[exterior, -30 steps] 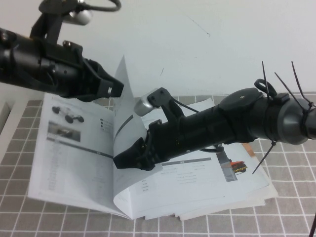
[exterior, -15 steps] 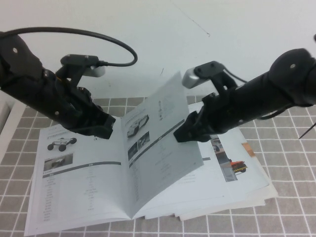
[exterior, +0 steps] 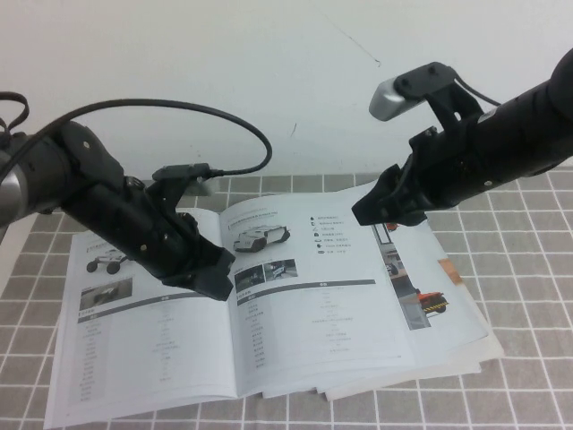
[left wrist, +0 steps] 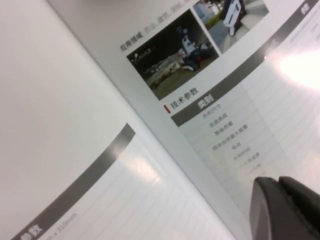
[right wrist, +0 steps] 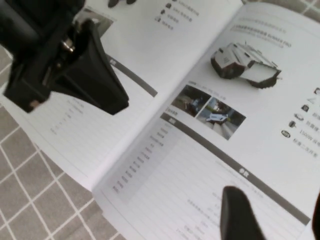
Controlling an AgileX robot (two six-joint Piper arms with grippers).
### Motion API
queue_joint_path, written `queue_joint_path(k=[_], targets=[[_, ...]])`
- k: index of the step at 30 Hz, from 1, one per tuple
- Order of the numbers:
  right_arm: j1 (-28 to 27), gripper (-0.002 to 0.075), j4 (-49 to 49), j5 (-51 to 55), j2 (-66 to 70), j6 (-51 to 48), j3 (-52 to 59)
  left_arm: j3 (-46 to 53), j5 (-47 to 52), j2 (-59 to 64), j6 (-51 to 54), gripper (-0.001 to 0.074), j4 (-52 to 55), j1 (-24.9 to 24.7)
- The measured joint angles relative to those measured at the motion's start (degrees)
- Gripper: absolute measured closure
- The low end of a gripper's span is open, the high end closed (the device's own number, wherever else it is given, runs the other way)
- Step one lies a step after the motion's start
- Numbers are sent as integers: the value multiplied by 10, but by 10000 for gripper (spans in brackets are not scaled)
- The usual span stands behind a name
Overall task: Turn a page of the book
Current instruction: Open the closed book
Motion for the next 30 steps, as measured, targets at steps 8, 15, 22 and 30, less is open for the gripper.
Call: queue_joint_path(k=[8,15,22,30], targets=[[0,621,17,51,11,-29,-5,61,-83,0,5,738,24,0],[14,721,22,76,103,-30,-5,135,-151,0,-1,738,37,0],[45,727,-70,56,195,41,-5,157,-186,-1,-2,738,39,0],[46,727,-169,56,181,132,-11,159,-195,-6,-3,738,30,-1]])
